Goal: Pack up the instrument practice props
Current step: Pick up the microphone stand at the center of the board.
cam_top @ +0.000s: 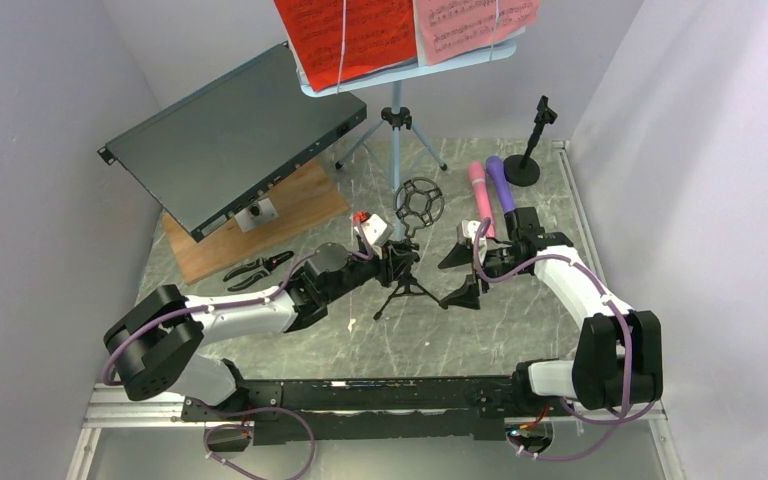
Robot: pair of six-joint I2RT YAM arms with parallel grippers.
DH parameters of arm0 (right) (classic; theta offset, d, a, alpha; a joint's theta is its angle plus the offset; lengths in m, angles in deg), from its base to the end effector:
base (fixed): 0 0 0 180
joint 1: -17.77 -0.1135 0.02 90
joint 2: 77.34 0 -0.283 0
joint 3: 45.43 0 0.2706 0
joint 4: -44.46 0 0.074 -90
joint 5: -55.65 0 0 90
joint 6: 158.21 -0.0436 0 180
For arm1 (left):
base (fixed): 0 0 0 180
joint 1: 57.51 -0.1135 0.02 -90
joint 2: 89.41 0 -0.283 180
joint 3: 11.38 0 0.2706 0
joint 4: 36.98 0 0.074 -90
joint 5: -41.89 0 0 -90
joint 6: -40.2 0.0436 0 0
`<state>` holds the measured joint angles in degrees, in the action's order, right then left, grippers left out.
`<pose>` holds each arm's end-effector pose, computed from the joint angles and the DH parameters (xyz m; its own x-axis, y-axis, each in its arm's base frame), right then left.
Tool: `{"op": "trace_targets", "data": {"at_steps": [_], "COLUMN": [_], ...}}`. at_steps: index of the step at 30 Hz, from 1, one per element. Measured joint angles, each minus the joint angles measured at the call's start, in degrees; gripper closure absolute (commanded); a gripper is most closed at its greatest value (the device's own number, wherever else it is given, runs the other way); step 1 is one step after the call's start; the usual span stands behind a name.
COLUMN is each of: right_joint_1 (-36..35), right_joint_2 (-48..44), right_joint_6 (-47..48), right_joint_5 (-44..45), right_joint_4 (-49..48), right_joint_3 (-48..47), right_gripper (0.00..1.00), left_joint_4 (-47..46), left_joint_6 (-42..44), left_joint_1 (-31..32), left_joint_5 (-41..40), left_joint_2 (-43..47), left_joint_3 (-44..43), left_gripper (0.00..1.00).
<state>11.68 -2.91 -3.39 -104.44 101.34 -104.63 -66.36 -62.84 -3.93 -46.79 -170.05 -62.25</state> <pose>0.2268 0.0654 0.2305 -0.1100 -0.3217 -0.9404 -0.9939 0.0397 0.1027 0.1930 -0.2633 0.2576 -0.1885 -0.1244 -0.9742 0.7961 0.5614 -0.2258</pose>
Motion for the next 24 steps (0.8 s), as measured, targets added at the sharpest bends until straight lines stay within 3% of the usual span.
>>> {"op": "trace_targets", "data": {"at_steps": [18, 24], "right_joint_1": [-4.2, -4.2], "right_joint_2": [0.0, 0.0], "right_joint_6": [-5.1, -3.8], "right_joint_5": [7.7, 8.6], "right_joint_4": [-8.3, -7.5], "right_joint_3": [2.9, 2.8], "right_gripper": [0.11, 0.1], "left_joint_4": [-1.3, -1.3], "left_joint_6": [-1.6, -1.7], "left_joint_1": [1.0, 1.0], "left_joint_5": [-2.1, 0.3], "left_joint_2": [-0.8, -0.8], "left_joint_3": [0.0, 0.4], "left_gripper": [1.0, 0.94]}}
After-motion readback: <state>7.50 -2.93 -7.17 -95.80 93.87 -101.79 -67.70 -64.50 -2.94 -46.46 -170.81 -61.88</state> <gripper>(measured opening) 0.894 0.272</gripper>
